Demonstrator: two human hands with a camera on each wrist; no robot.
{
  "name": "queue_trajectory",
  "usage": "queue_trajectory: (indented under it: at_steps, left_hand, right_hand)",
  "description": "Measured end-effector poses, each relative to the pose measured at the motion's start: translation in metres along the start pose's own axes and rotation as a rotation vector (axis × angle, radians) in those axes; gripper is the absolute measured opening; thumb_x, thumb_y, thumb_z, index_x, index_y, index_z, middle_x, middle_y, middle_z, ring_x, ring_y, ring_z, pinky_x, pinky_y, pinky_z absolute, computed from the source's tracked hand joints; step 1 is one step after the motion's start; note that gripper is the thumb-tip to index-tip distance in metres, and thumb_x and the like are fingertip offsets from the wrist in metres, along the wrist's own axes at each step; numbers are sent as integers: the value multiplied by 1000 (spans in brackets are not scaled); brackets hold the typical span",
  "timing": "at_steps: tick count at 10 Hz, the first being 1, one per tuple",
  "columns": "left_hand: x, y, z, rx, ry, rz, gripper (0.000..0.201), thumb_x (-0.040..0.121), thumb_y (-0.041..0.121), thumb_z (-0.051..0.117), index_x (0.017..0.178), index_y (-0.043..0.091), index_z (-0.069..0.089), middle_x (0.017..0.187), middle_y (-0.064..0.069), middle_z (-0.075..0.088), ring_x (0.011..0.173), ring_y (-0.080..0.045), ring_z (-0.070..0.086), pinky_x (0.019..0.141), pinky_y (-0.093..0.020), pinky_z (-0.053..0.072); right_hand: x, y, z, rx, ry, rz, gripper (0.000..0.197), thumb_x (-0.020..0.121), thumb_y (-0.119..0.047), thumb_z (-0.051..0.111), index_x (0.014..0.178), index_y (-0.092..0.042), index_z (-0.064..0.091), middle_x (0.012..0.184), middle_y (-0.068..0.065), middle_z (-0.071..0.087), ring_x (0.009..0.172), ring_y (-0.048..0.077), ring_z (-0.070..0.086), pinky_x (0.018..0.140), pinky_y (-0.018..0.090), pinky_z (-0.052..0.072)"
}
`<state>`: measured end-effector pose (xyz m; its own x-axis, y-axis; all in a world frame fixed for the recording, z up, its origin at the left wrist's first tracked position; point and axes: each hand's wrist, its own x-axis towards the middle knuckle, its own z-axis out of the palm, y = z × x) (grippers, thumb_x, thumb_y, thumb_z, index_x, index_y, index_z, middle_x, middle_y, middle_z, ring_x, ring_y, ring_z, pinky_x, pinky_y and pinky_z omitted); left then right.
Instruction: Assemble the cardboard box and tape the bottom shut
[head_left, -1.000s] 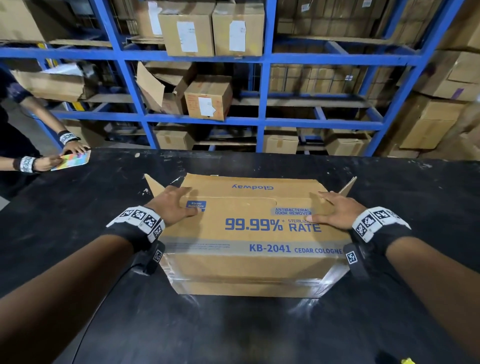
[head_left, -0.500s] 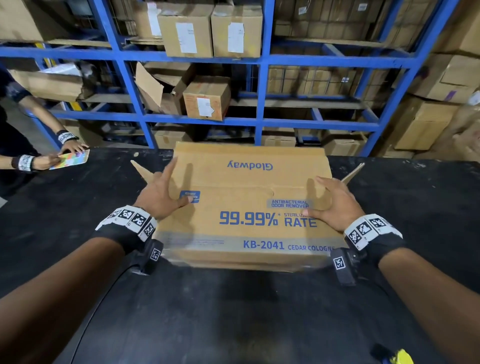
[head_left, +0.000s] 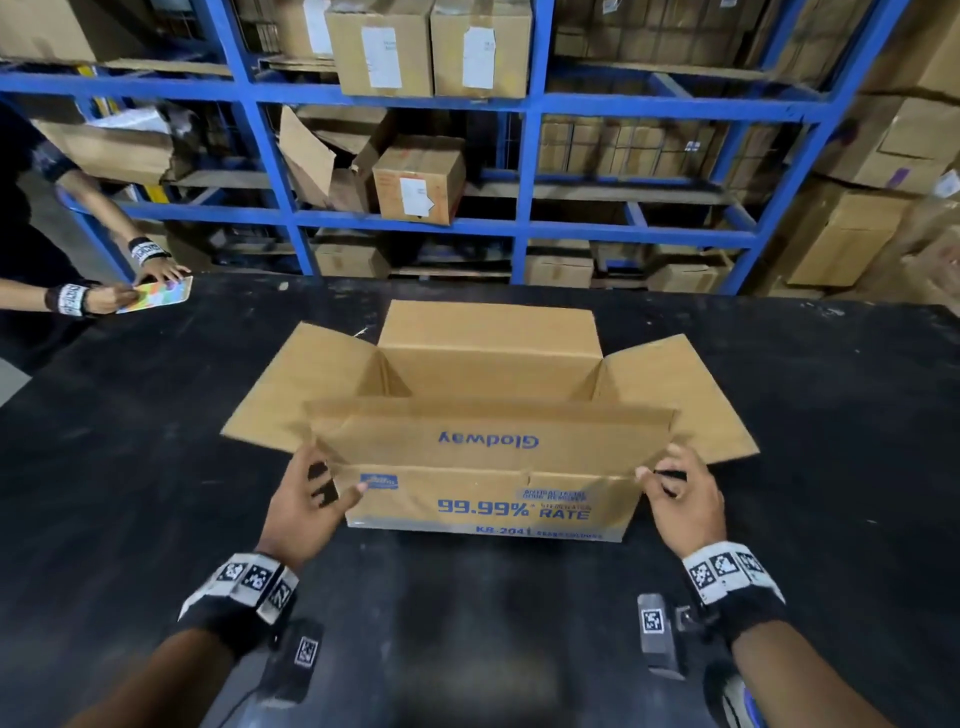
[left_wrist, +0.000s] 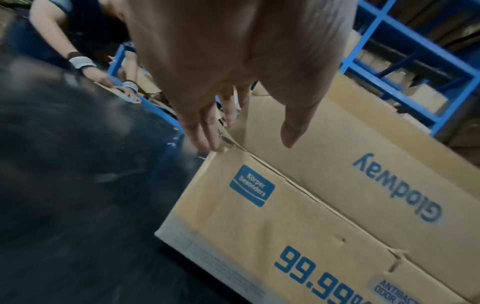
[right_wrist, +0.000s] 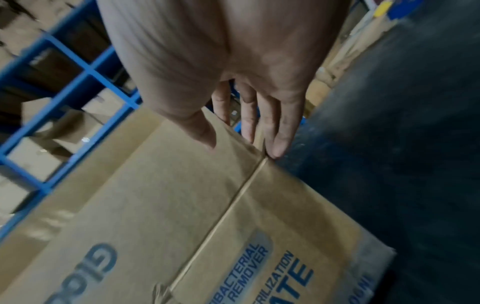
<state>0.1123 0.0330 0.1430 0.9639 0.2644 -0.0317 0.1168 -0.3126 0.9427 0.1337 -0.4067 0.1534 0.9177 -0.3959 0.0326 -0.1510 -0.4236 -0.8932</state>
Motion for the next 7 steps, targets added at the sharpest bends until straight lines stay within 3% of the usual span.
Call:
queue_trajectory:
  at_steps: [1, 2, 3, 4, 5, 6, 7]
  left_hand:
    - [-31, -31, -8, 54, -8, -42, 49, 87, 12, 82, 107, 50, 59, 126, -1, 68, 115, -15, 71, 109, -43, 53]
    - [-60, -46, -18, 147, -11, 3, 39, 85, 12, 78, 105, 41, 62, 106, 13, 74, 89, -1, 73, 84, -11, 53]
    - [-83, -55, -25, 162, -2, -21, 30, 78, 29, 68, 107, 36, 67, 114, 18, 75, 98, -7, 72, 83, -26, 55]
    - [-93, -62, -29, 124, -16, -43, 34, 81, 22, 73, 114, 29, 66, 125, 12, 72, 111, -10, 70, 90, -25, 56]
    - [-94, -71, -35, 83, 11, -70, 61, 73, 39, 75, 131, 29, 57, 133, 5, 65, 119, -12, 66, 97, -39, 55]
    - [-101, -75, -44, 191, 52, -157, 62, 81, 34, 79, 137, 26, 53, 122, 6, 68, 107, -15, 69, 91, -37, 53]
    - [-125, -84, -54, 254, 48, -280, 31, 89, 8, 79, 111, 27, 70, 100, -5, 80, 91, -16, 77, 93, -33, 56]
  right_hand:
    - [-34, 21, -8, -73, -4, -23, 14, 90, -7, 74, 103, -7, 68, 97, 9, 76, 94, 19, 74, 73, 11, 42]
    - [-68, 48, -18, -74, -10, -122, 36, 80, 9, 74, 85, -26, 70, 90, -11, 76, 87, -13, 66, 73, -2, 41]
    - [-96, 75, -27, -41, -34, -198, 52, 72, 22, 74, 88, -27, 73, 103, -4, 76, 102, -1, 68, 93, 16, 51]
    - [-113, 86, -31, -6, -57, -201, 50, 73, 21, 77, 97, -22, 75, 114, -5, 74, 113, 18, 70, 103, 35, 52]
    - [-121, 81, -36, -33, -42, -154, 54, 77, 11, 78, 115, -25, 74, 123, -15, 71, 116, -1, 66, 100, 19, 50]
    - [-129, 91, -42, -61, -40, -14, 72, 80, -3, 81, 136, -42, 58, 127, -19, 67, 104, -18, 63, 83, 20, 57]
    - [-149, 127, -60, -115, -159, 157, 67, 74, -42, 85, 112, -82, 47, 105, -23, 73, 103, 7, 71, 82, 1, 48]
